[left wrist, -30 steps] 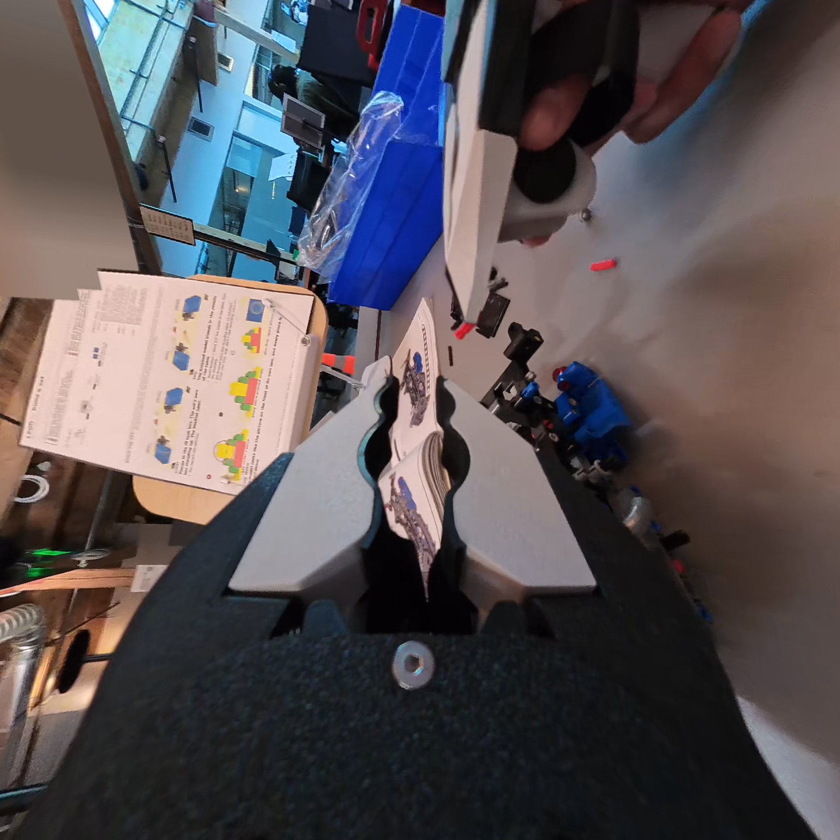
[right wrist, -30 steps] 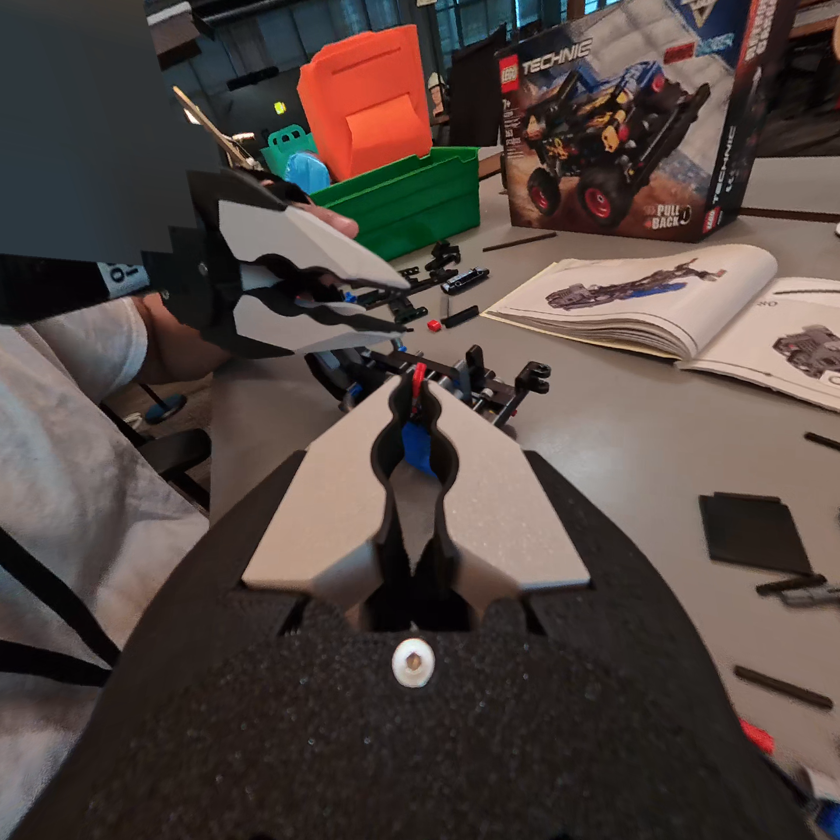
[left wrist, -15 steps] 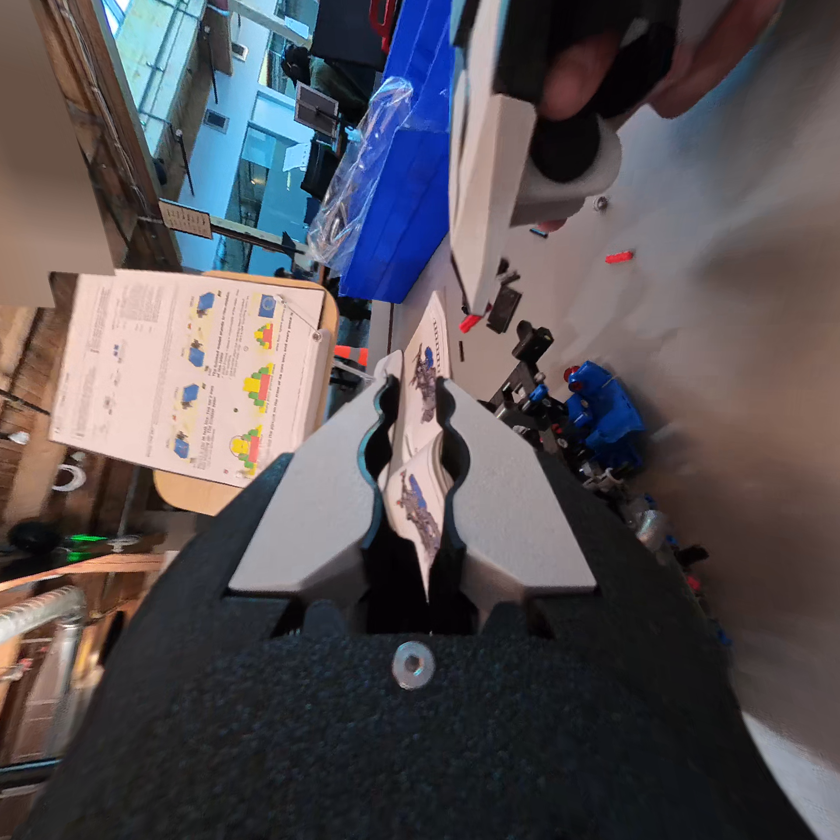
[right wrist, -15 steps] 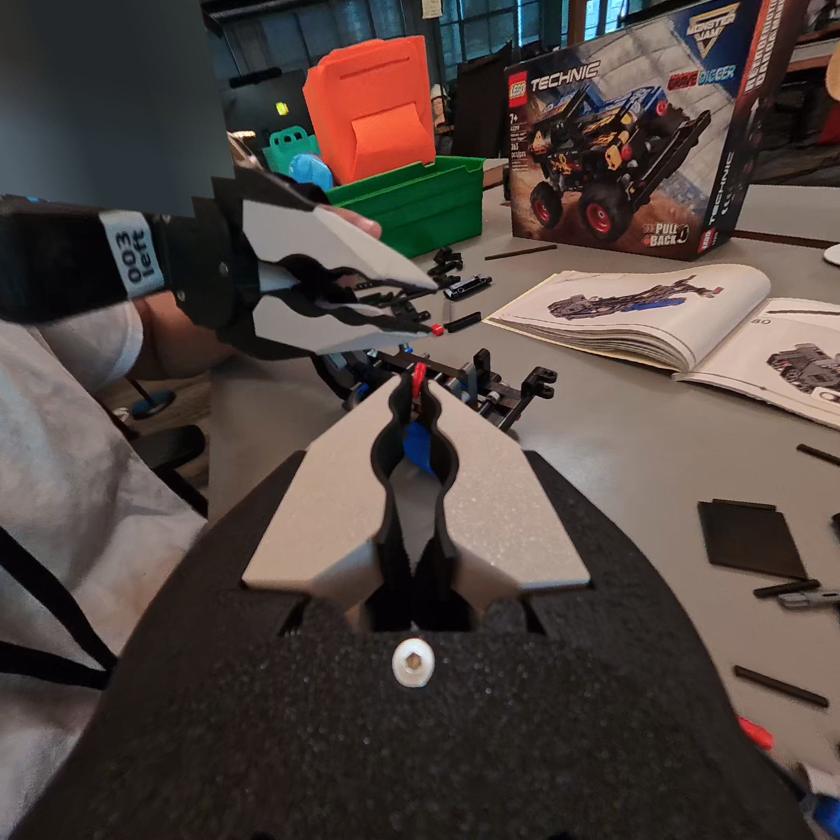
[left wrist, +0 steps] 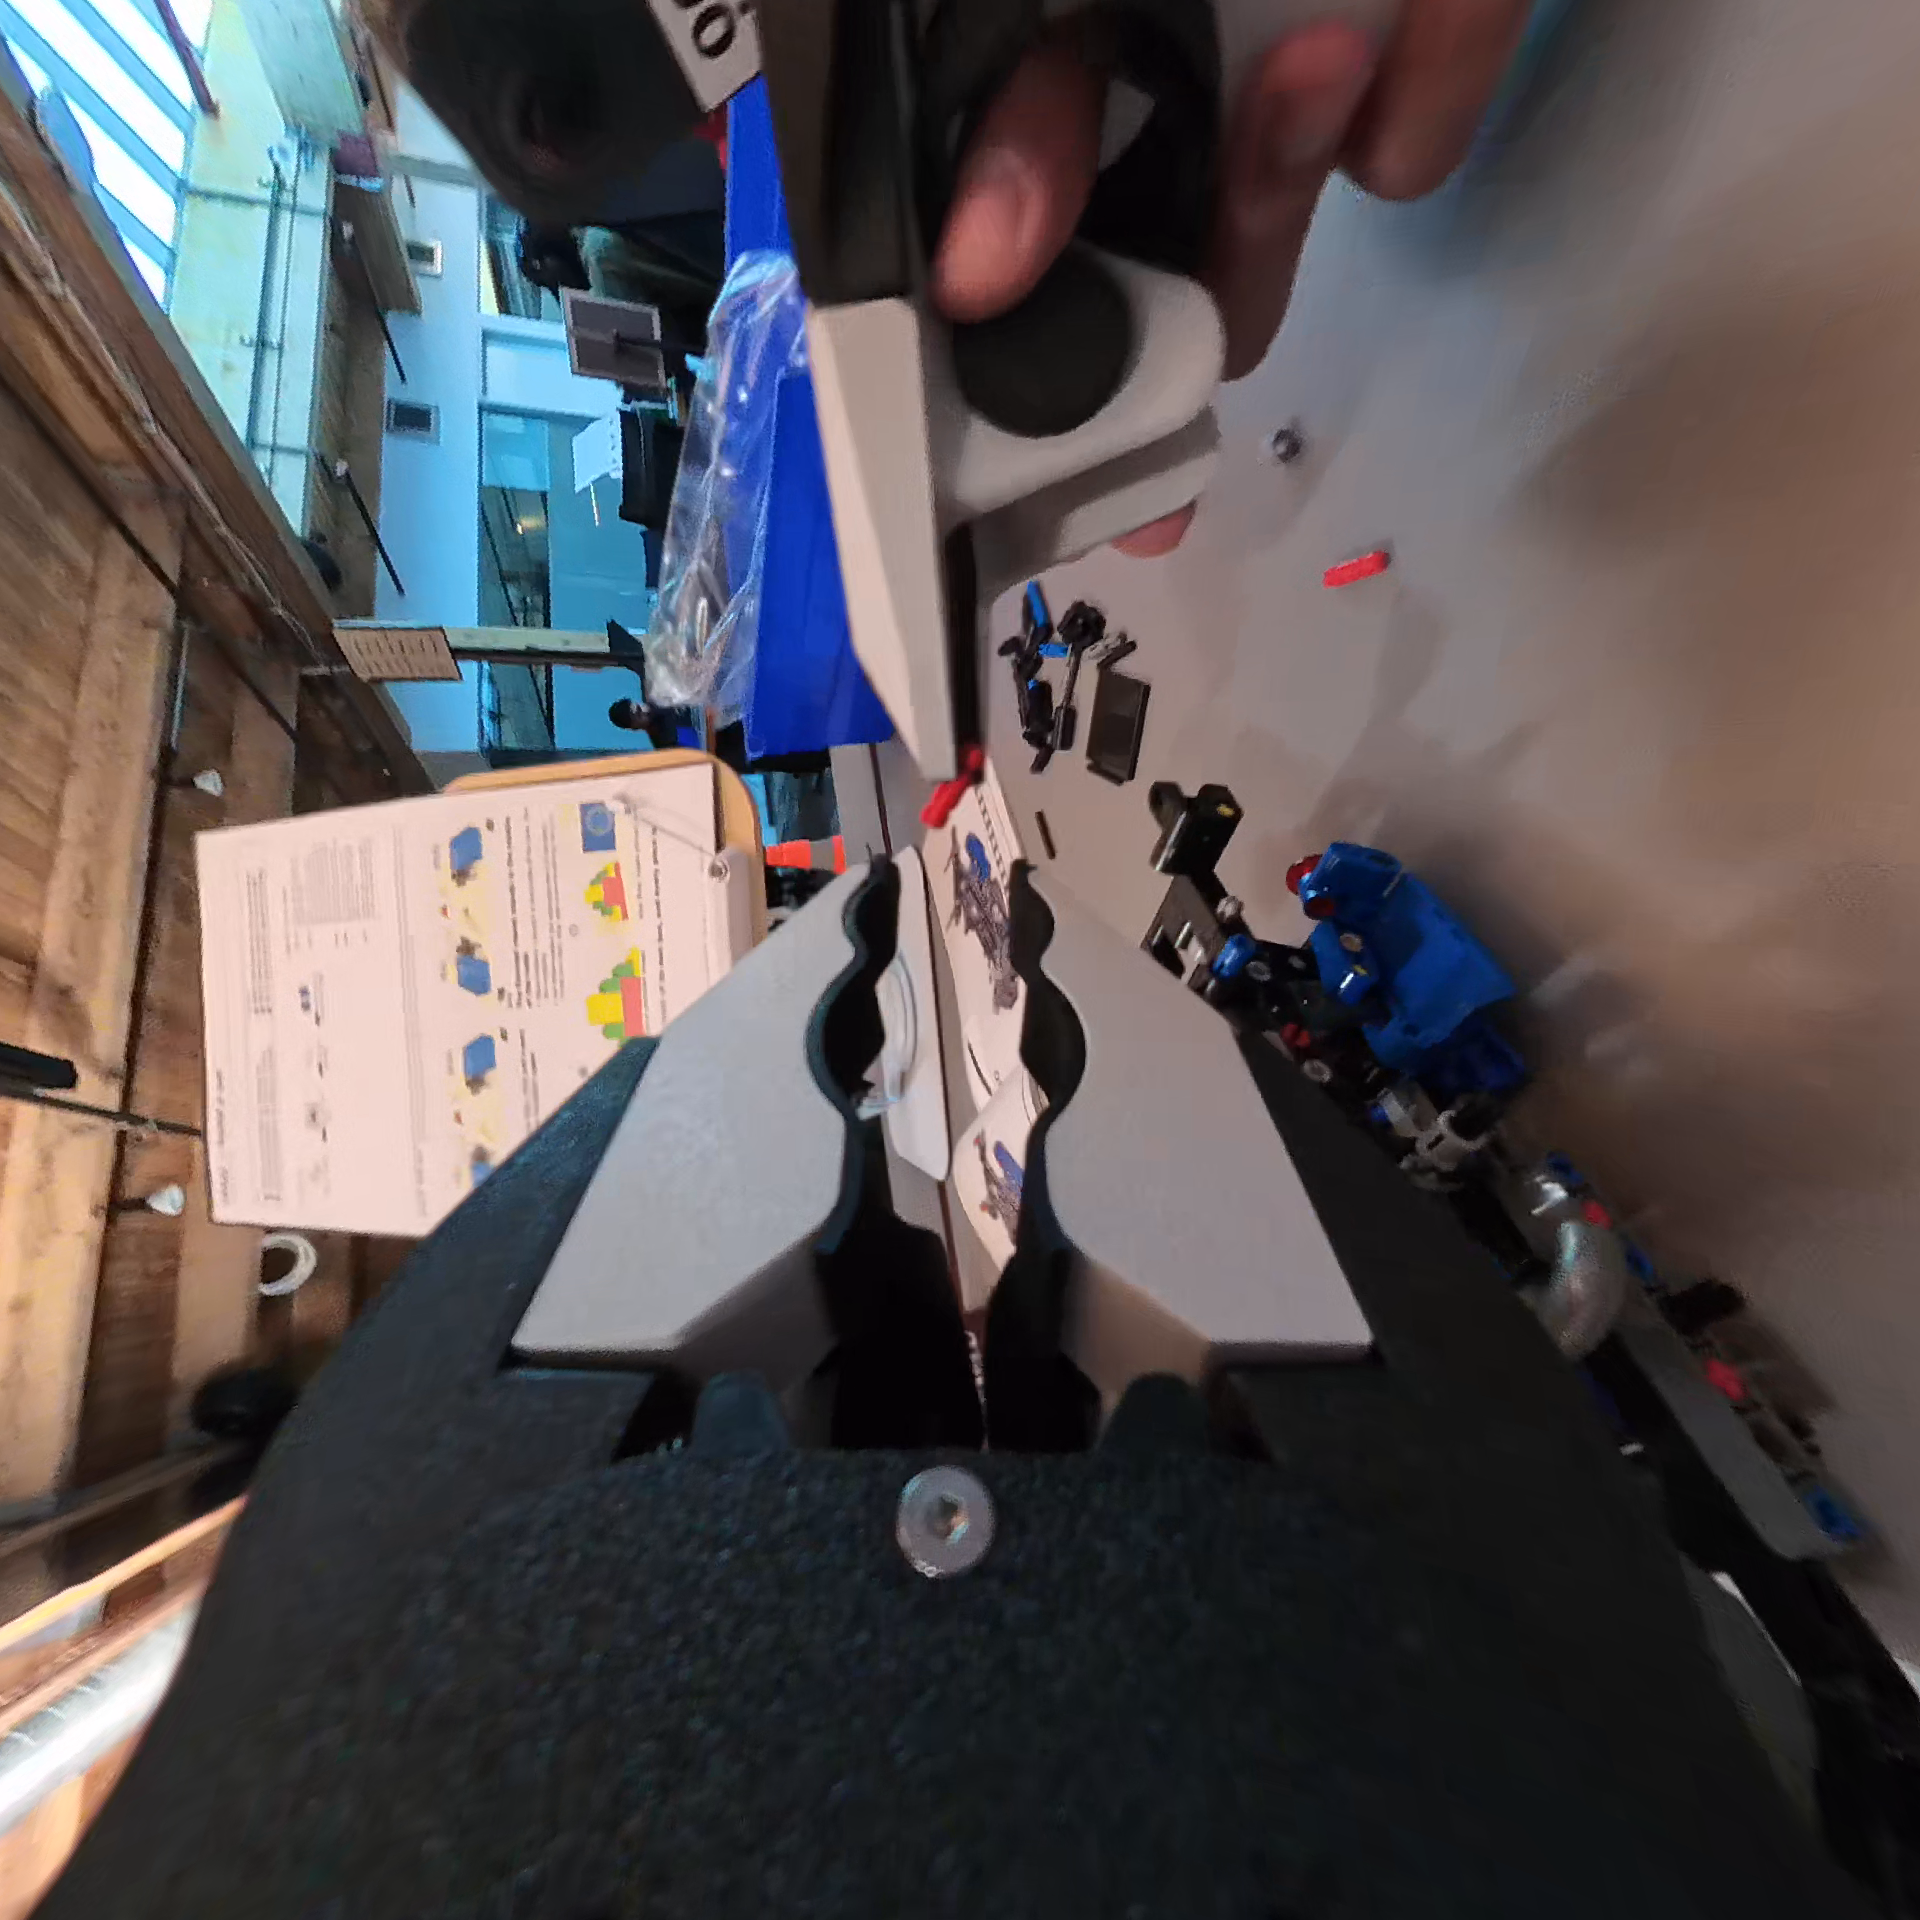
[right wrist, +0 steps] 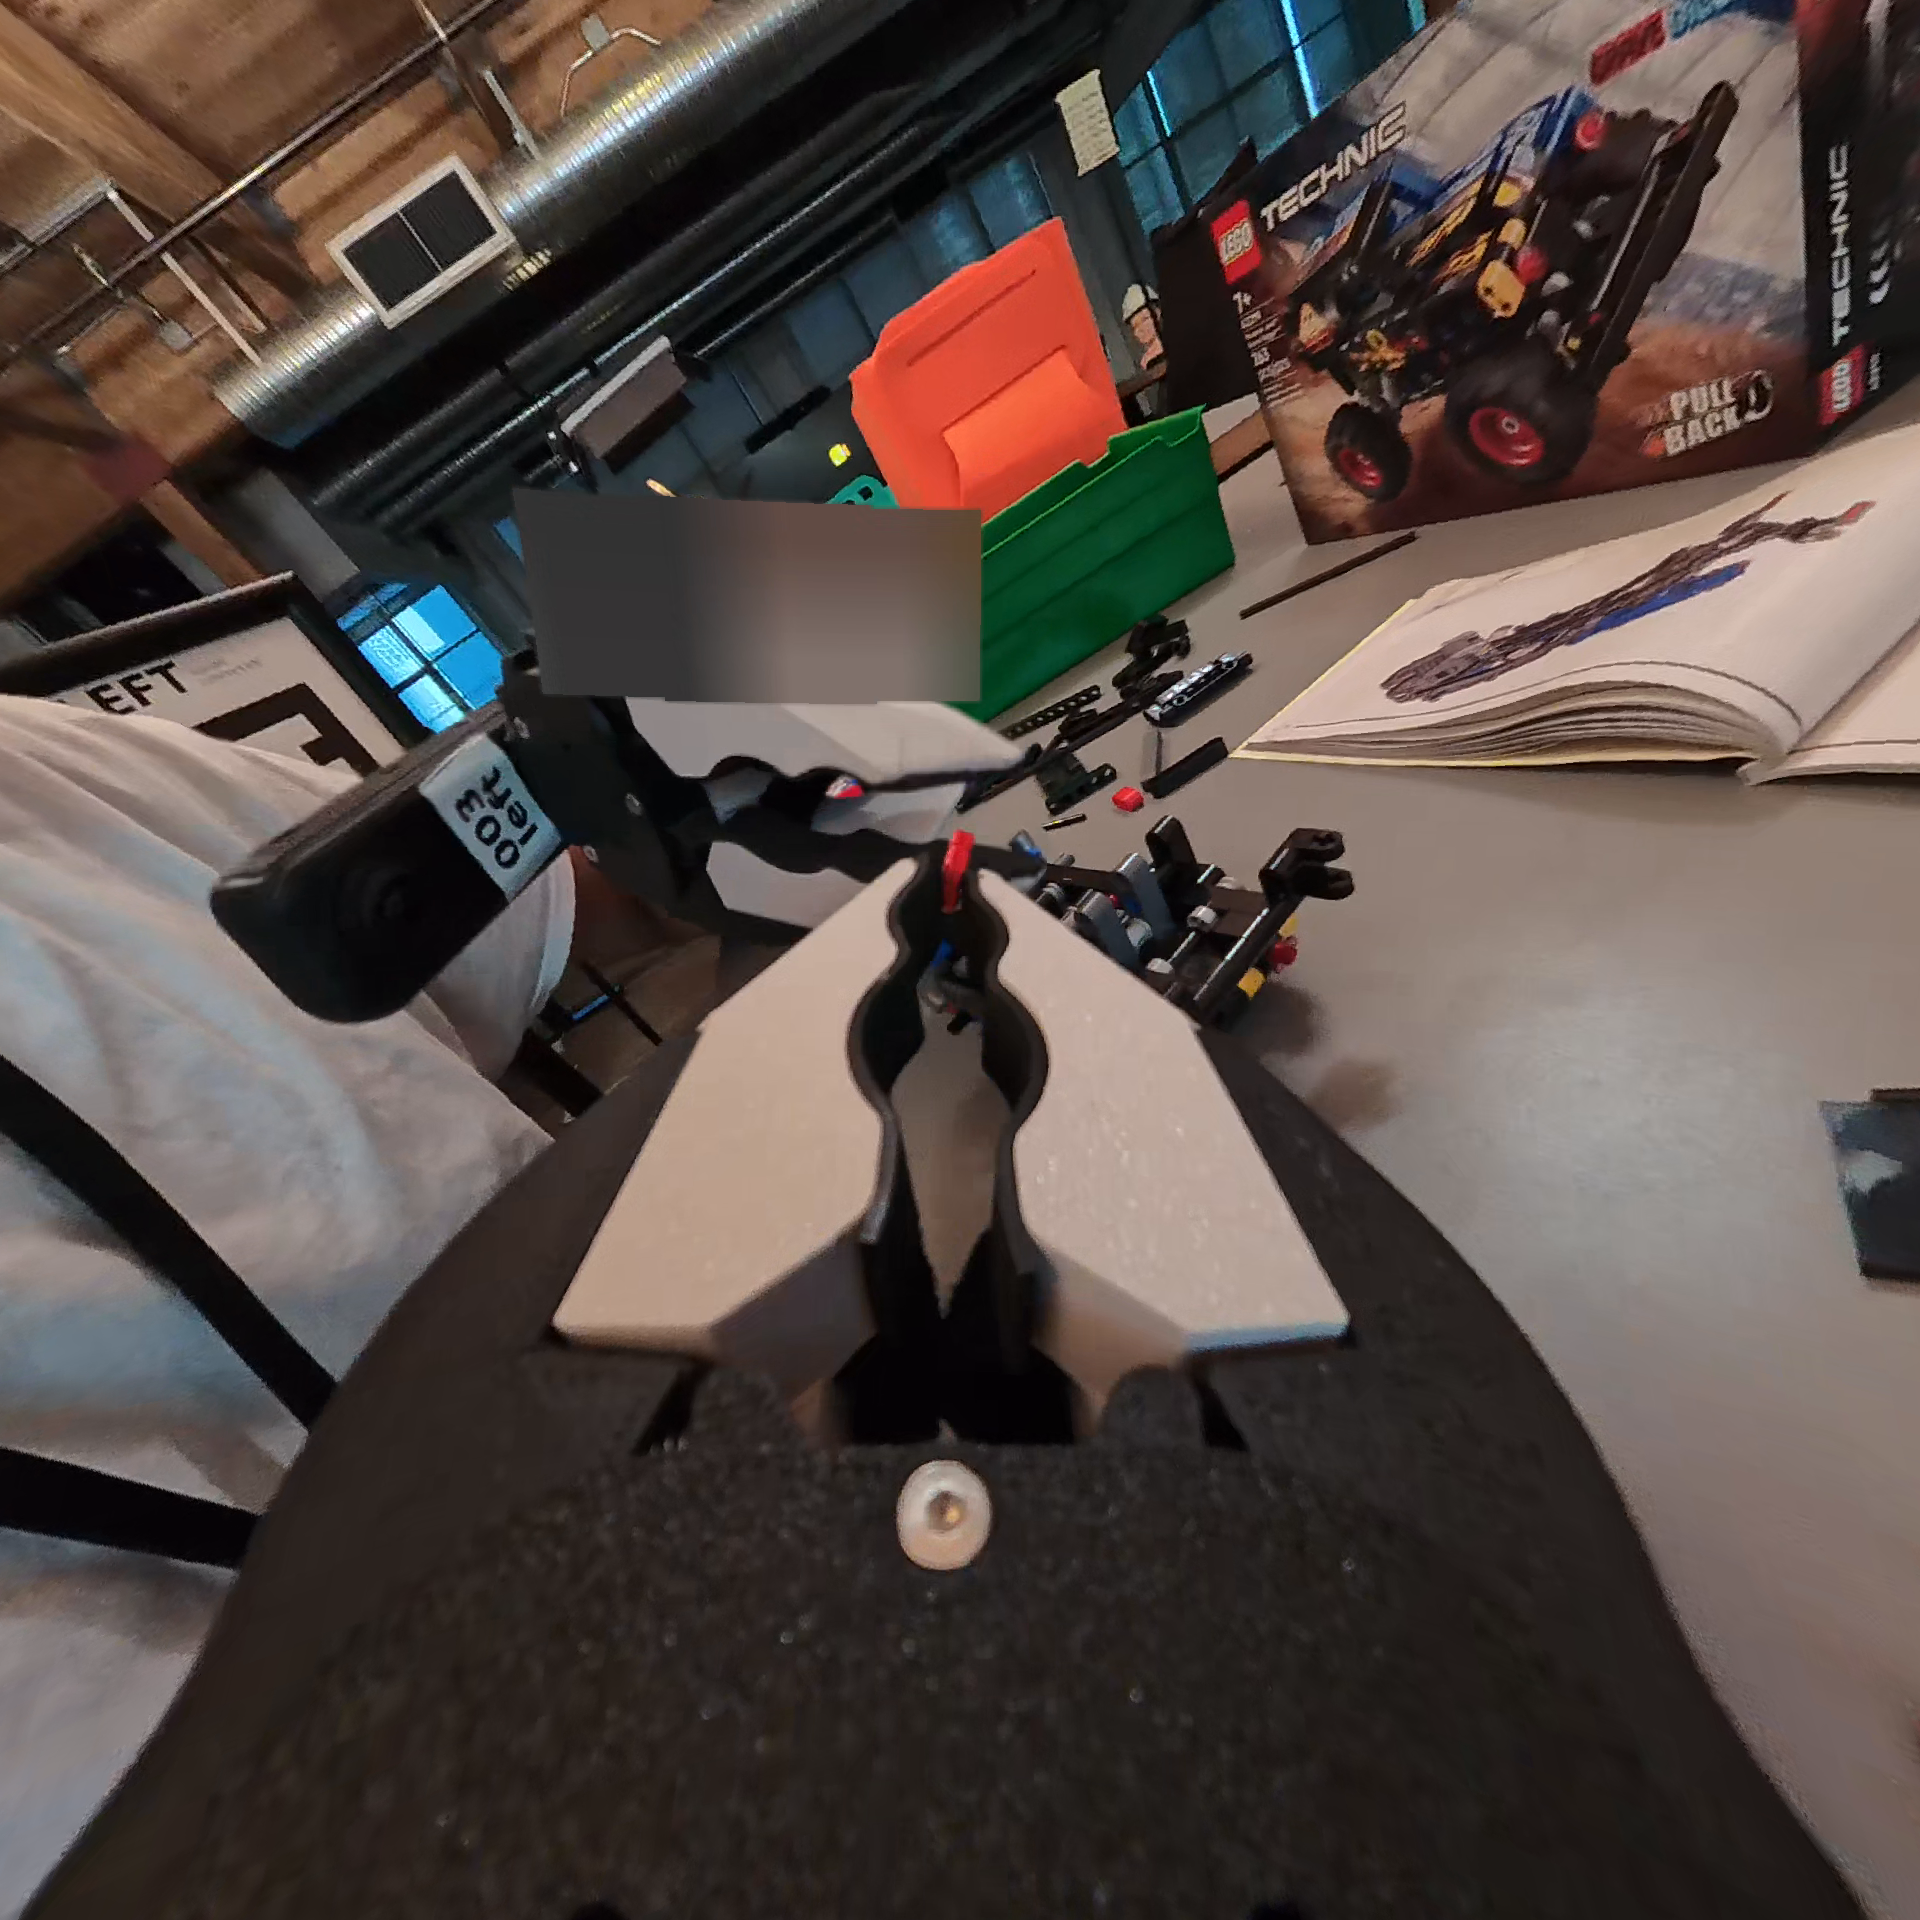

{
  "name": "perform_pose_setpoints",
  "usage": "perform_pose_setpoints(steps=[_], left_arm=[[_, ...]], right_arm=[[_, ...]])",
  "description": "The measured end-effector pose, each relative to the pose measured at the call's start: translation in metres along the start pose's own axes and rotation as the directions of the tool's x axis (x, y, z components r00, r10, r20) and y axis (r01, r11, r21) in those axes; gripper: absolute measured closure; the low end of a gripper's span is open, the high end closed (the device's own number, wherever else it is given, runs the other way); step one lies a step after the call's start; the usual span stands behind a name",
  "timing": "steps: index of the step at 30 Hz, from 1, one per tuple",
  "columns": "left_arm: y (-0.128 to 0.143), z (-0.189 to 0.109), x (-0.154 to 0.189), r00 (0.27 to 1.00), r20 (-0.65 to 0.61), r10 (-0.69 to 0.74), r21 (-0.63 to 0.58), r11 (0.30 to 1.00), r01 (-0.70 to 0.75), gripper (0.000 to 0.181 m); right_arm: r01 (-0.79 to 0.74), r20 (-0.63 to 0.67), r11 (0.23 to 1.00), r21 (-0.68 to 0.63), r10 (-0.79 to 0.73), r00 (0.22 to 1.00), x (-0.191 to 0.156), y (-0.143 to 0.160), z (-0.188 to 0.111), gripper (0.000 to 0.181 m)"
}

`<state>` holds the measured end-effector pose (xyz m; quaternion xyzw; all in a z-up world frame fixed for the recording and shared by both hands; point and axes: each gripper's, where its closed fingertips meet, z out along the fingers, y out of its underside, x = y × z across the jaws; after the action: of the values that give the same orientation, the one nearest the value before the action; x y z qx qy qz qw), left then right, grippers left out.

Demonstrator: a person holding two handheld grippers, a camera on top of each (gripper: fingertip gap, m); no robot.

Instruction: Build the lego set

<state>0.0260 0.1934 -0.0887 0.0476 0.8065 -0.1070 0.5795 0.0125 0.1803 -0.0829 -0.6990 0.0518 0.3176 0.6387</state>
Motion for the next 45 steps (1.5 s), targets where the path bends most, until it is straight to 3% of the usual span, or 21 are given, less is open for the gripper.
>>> perform_pose_setpoints(steps=[6, 11, 16, 22, 37, 42, 44, 45], left_arm=[[-0.013, 0.003, 0.005, 0.998, -0.003, 0.061, 0.028, 0.998, -0.061, 0.163], [-0.014, 0.004, 0.005, 0.999, -0.001, 0.048, 0.037, 0.998, -0.047, 0.178], [-0.012, 0.006, 0.007, 0.996, -0.043, -0.084, 0.040, 0.996, 0.085, 0.179], [-0.011, 0.004, 0.004, 0.951, -0.104, -0.292, 0.072, 0.951, 0.299, 0.180], [-0.016, 0.003, 0.009, 0.937, -0.143, -0.318, 0.085, 0.940, 0.331, 0.179], [0.008, -0.005, -0.007, 0.820, -0.260, -0.510, 0.058, 0.839, 0.541, 0.171], [0.029, -0.007, -0.020, 0.717, -0.341, -0.608, 0.052, 0.749, 0.660, 0.171], [0.039, -0.006, -0.014, 0.624, -0.435, -0.649, 0.000, 0.693, 0.721, 0.170]], right_arm=[[0.046, -0.035, 0.999, -0.023, -0.047, 0.998, 0.003, 0.004, -0.001, 0.179], [0.059, -0.056, 0.998, -0.025, -0.060, 0.997, 0.005, 0.004, -0.003, 0.179], [0.201, -0.129, 0.979, -0.023, -0.202, 0.971, 0.006, -0.001, -0.004, 0.170], [0.443, -0.232, 0.891, -0.098, -0.453, 0.861, 0.007, -0.001, -0.006, 0.170], [0.400, -0.186, 0.910, -0.109, -0.414, 0.891, 0.005, 0.006, -0.001, 0.178], [0.387, -0.164, 0.902, -0.192, -0.419, 0.893, 0.013, -0.003, -0.005, 0.178], [0.446, -0.149, 0.828, -0.341, -0.516, 0.844, 0.026, -0.010, -0.007, 0.178], [0.480, -0.139, 0.774, -0.412, -0.574, 0.807, 0.034, -0.016, -0.008, 0.178]])
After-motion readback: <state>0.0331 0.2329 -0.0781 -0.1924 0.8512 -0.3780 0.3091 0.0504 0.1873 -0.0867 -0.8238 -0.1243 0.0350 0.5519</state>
